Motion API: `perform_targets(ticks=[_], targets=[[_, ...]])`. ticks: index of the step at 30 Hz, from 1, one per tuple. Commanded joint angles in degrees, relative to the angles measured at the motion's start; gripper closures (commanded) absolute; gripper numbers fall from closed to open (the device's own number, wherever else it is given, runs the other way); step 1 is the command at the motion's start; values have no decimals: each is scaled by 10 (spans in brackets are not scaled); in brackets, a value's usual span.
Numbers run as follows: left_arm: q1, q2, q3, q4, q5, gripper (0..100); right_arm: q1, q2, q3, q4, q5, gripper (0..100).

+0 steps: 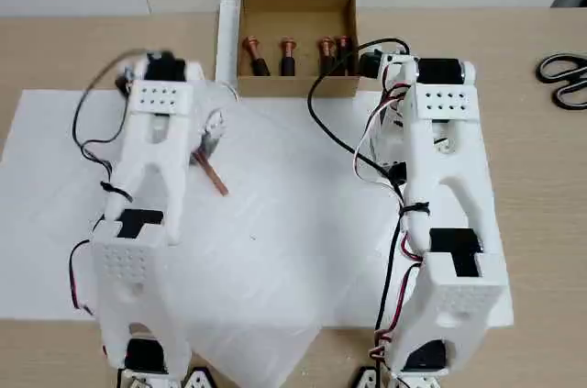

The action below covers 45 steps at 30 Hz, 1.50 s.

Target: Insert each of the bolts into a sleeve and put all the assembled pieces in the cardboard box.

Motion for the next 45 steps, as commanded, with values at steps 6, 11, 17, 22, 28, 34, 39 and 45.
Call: perform_targets(ticks=[6,11,17,22,28,34,39,45], targets=[[7,-107,-87,22,-58,989,-71,-244,-15,8,5,995],[36,-246,-42,22,-61,994,-108,-361,23,8,5,995],[124,-449,89,21,-192,994,-142,-538,162,2,2,995],[143,-575,212,-3,-220,994,-102,-647,282,-80,2,995],[142,-634,356,-113,-222,994,-90,-707,481,-228,1,995],[143,-724,493,-262,-289,994,-102,-780,617,-354,-12,994],[144,-820,614,-377,-298,994,-137,-893,706,-391,-55,994],[189,-907,743,-486,-297,994,-196,-1047,853,-469,-54,995]])
